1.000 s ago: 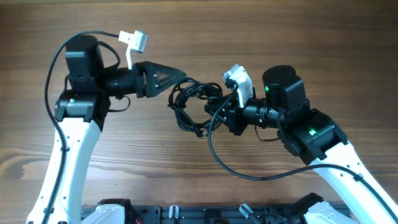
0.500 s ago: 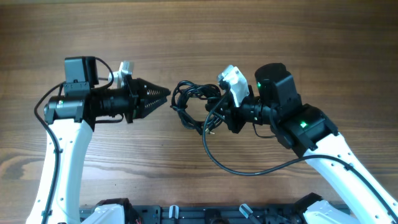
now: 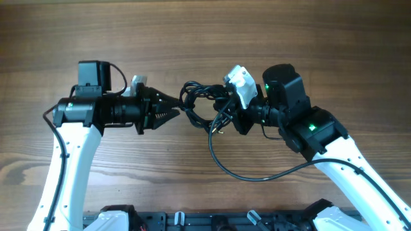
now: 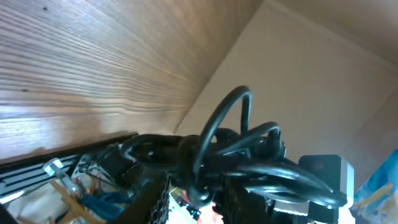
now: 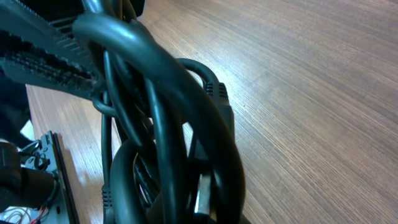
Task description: Untangle cables
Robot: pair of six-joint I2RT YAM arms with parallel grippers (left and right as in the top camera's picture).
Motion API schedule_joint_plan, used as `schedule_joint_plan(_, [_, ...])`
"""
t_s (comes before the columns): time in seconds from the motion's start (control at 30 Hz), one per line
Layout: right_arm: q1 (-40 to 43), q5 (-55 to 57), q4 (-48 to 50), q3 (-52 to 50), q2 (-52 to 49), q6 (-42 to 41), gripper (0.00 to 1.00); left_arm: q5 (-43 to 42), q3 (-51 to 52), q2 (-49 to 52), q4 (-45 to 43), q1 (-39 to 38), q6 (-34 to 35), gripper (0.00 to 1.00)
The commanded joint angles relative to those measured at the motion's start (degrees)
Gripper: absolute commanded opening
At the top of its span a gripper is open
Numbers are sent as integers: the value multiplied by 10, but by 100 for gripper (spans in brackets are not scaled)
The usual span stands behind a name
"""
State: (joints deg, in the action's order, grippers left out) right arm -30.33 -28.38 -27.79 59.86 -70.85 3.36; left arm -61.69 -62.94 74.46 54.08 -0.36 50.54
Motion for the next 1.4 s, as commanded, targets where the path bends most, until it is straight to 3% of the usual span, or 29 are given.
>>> schedule_joint_plan(0.0, [0,-17,7,5,-3,12,4,18,0,-7,-30,-14,44,29])
schedule_joint_plan(0.27, [0,-16,6,5,-3,12,4,39,0,-7,-31,-15,43,4])
schedule_joint_plan(0.4, [0,-12,-4,5,-3,37,4,68,0,-7,-31,-15,30,4])
schedule_joint_plan(0.53, [0,51,-33,5,-3,75,4,95,0,-7,-31,-15,-49,4])
schedule_joint_plan(0.7, [0,80,-52,4,-3,132,4,149,0,-7,-31,-14,-79,4])
schedule_joint_plan(0.8, [0,183,-70,-4,-3,129,4,149,0,-7,-30,-14,-129,4])
schedule_joint_plan(1.0, [0,263,-73,-11,-29,51,4,148,0,-7,-30,17,-128,4])
schedule_joint_plan(1.07, [0,263,-75,-11,-46,20,4,124,0,-7,-28,43,-128,4])
schedule_joint_plan(1.37, [0,301,-79,-11,-70,16,4,-58,0,-7,-29,184,-159,4])
